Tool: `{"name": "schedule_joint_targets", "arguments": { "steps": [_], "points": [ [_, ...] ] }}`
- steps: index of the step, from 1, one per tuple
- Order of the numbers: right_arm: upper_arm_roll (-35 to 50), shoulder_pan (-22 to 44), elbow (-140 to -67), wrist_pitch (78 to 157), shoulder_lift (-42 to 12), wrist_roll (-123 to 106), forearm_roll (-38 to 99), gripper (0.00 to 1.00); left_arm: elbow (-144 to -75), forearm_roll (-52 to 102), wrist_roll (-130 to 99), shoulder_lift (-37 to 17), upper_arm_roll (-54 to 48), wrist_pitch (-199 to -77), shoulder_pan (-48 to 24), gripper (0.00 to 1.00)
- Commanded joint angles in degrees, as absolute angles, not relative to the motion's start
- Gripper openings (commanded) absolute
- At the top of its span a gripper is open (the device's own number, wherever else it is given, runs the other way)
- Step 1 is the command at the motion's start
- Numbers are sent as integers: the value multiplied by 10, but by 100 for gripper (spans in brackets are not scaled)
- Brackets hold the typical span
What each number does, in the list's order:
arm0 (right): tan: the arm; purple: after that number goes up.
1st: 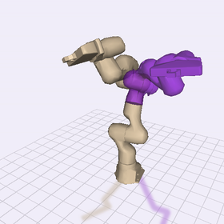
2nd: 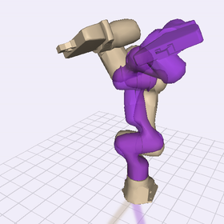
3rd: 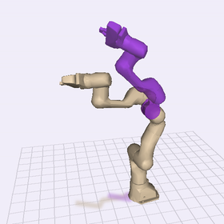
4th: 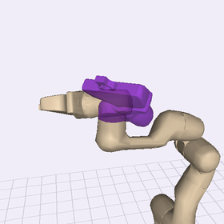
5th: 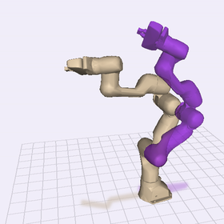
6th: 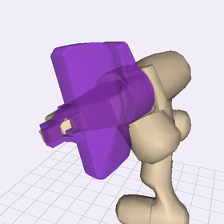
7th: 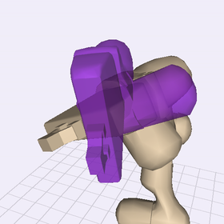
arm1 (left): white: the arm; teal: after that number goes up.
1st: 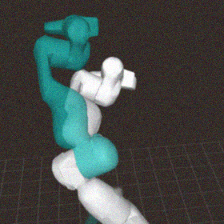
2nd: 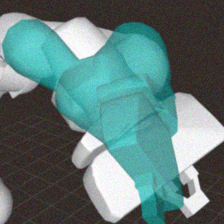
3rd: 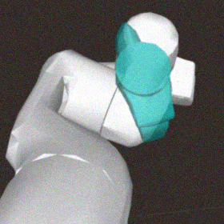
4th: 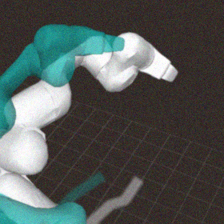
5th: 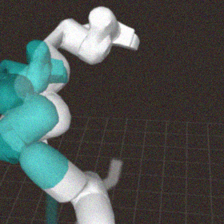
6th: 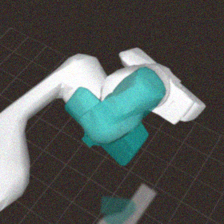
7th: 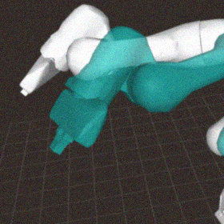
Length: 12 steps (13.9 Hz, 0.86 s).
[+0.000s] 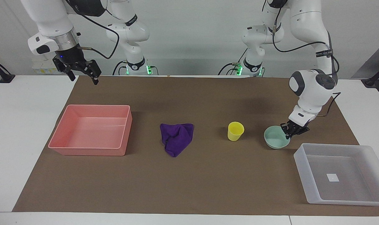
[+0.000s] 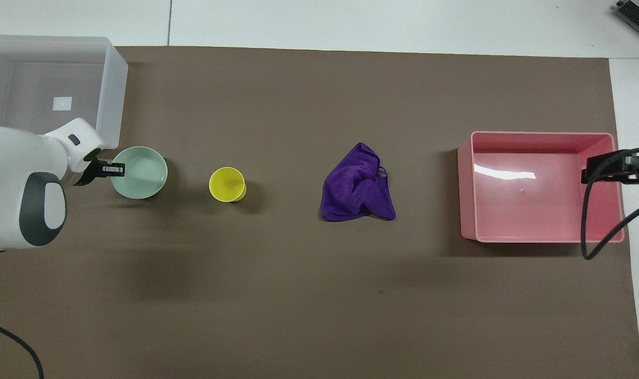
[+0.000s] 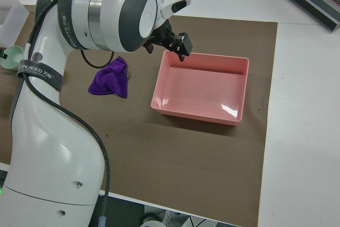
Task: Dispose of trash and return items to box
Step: 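Carry the green bowl with the left gripper into the clear box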
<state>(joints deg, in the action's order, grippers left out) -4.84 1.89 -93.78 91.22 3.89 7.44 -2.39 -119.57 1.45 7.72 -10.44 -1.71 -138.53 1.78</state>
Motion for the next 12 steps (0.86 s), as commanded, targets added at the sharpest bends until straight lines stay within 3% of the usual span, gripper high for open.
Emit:
{"name": "schedule_joint_targets", "arguments": {
  "steps": [1, 8, 12],
  "points": [
    [-47, 15, -957, 927, 54, 66, -13, 100, -1169, 6, 69, -84, -16, -1337, 23, 0],
    [-37, 18, -958, 929, 53, 69, -14, 100, -1019, 11, 70, -133, -15, -1303, 68, 0],
    [-33, 59, -998, 1004, 50, 100, -14, 100, -902, 12, 66, -207, -15, -1287, 82, 0]
  ]
}}
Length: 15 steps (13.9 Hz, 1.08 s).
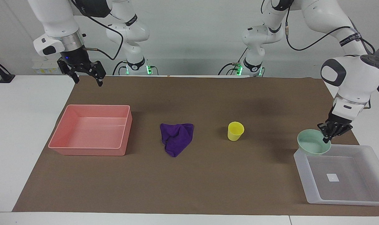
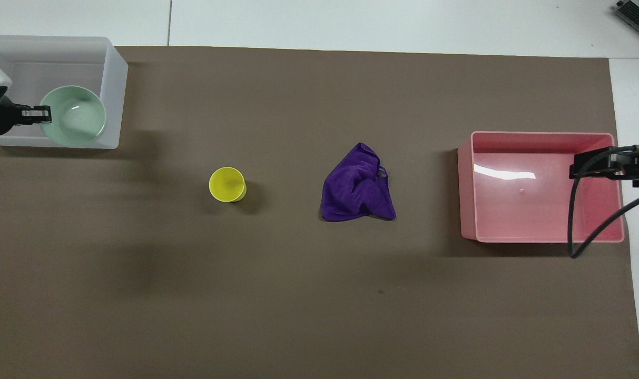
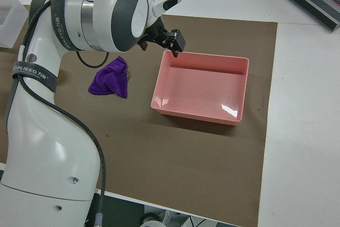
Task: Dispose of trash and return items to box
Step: 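Carry the green bowl with the left gripper into the clear box, then grasp the purple cloth with the right gripper while the left gripper releases the bowl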
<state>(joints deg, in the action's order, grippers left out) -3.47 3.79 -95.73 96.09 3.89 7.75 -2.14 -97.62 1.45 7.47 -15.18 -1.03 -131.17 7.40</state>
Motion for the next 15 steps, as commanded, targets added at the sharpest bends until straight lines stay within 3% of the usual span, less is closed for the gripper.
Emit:
{"name": "schedule_joint_targets", "arguments": {
  "steps": [1, 4, 8, 12, 15],
  "points": [
    [-33, 80, -1007, 1022, 48, 110, -14, 100, -857, 16, 65, -234, -15, -1270, 91, 0],
    [-33, 120, -1027, 1069, 33, 140, -14, 100, -739, 33, 62, -307, -14, -1224, 105, 0],
    [-33, 163, -1033, 1128, -9, 180, -14, 100, -648, 27, -6, -394, -4, -1224, 120, 0],
    [-33, 205, -1044, 1190, -54, 234, -14, 100, -647, 25, -67, -431, 21, -1266, 110, 0],
    [-32, 230, -1063, 1243, -76, 267, -14, 100, -677, 25, -113, -430, 29, -1278, 101, 0]
  ]
}}
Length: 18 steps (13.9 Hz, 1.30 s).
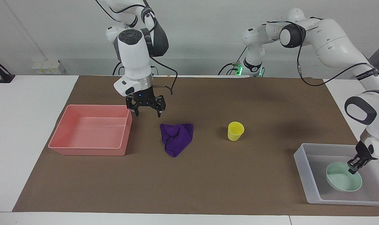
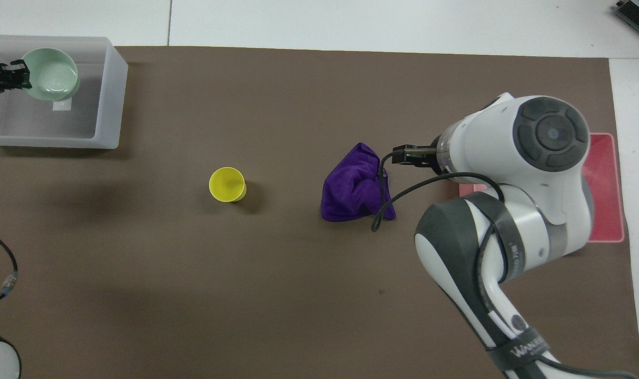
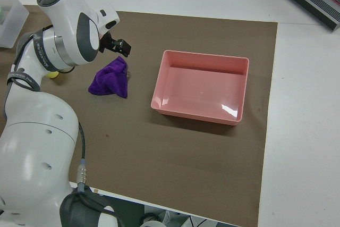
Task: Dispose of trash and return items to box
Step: 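Grasp the purple cloth with the right gripper while the left gripper releases the bowl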
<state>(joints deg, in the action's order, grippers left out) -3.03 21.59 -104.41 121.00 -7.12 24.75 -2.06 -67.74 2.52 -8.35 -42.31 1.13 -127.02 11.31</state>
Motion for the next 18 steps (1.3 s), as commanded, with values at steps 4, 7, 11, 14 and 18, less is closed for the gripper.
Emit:
{"name": "schedule_joint_targets", "arguments": {
  "steps": [4, 7, 11, 14, 18],
  "points": [
    [-32, 265, -1070, 1316, -147, 320, -14, 100, -707, 29, -117, -429, 32, -1287, 110, 0],
    [-32, 286, -1071, 1335, -177, 331, -14, 100, -717, 33, -133, -424, 32, -1291, 110, 24],
    [-32, 308, -1079, 1372, -213, 344, -14, 100, -717, 25, -126, -410, 33, -1287, 101, 51],
    [-33, 309, -1099, 1376, -213, 339, -17, 100, -717, 24, -109, -388, 33, -1288, 91, 100],
    [-33, 300, -1101, 1369, -212, 328, -18, 13, -830, 25, -1, -275, 31, -1281, 73, 100]
  ]
}}
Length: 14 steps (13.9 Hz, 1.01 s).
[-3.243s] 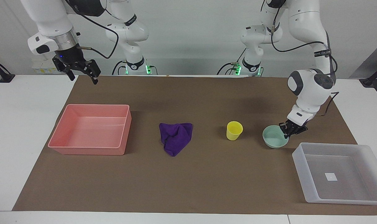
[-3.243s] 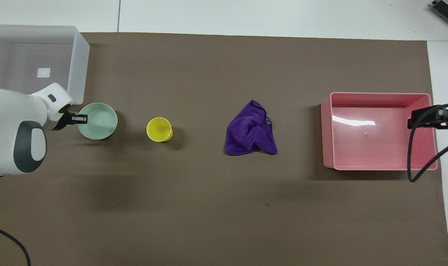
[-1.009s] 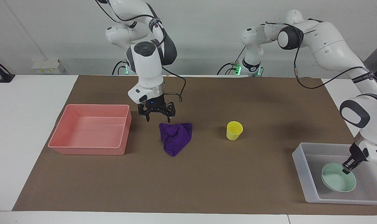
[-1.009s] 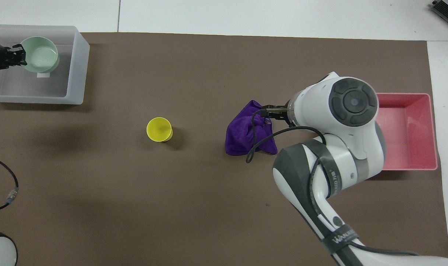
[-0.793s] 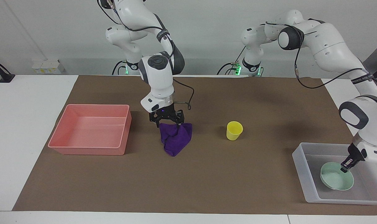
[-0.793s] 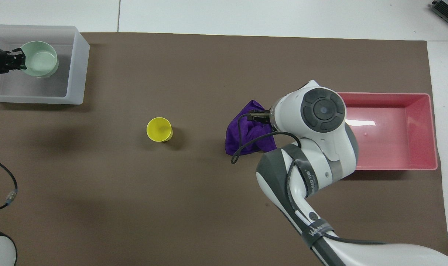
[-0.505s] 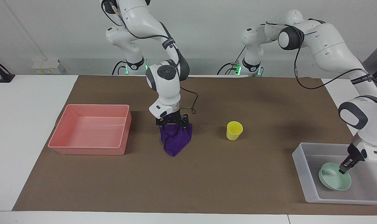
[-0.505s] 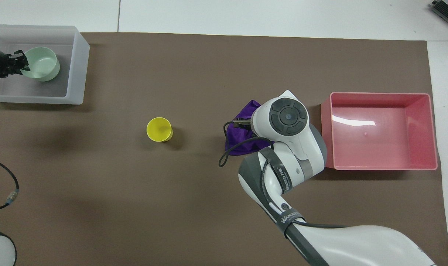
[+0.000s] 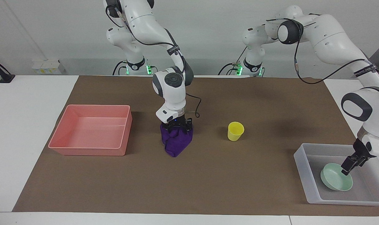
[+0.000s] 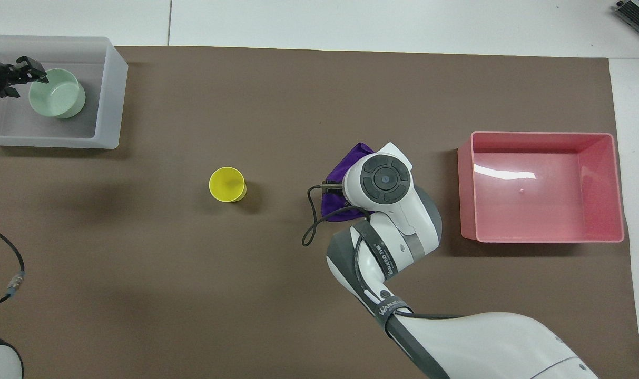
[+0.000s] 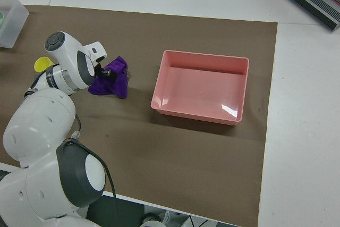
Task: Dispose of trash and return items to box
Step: 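Grasp the purple cloth with the right gripper while the left gripper releases the bowl, then carry the cloth to the pink tray while the left gripper grasps the cup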
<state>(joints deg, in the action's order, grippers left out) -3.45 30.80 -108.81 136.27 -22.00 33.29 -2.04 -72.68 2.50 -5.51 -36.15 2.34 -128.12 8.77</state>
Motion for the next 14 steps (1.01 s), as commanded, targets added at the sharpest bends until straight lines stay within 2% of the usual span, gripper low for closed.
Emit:
{"name": "schedule_joint_targets", "arguments": {
  "steps": [1, 3, 5, 8, 14],
  "points": [
    [-33, 301, -1101, 1368, -211, 335, -18, 0, -871, 25, 23, -239, 31, -1281, 62, 100],
    [-33, 301, -1099, 1359, -211, 351, -17, 0, -933, 25, 42, -178, 31, -1270, 41, 100],
    [-33, 301, -1090, 1334, -206, 354, -17, 0, -963, 25, 43, -137, 31, -1237, 21, 100],
    [-35, 301, -1083, 1308, -168, 362, -16, 0, -976, 25, 44, -95, 31, -1145, -17, 100],
    [-40, 298, -1076, 1266, -92, 391, -14, 0, -1046, 25, 14, -55, 32, -1152, -109, 100]
  ]
}}
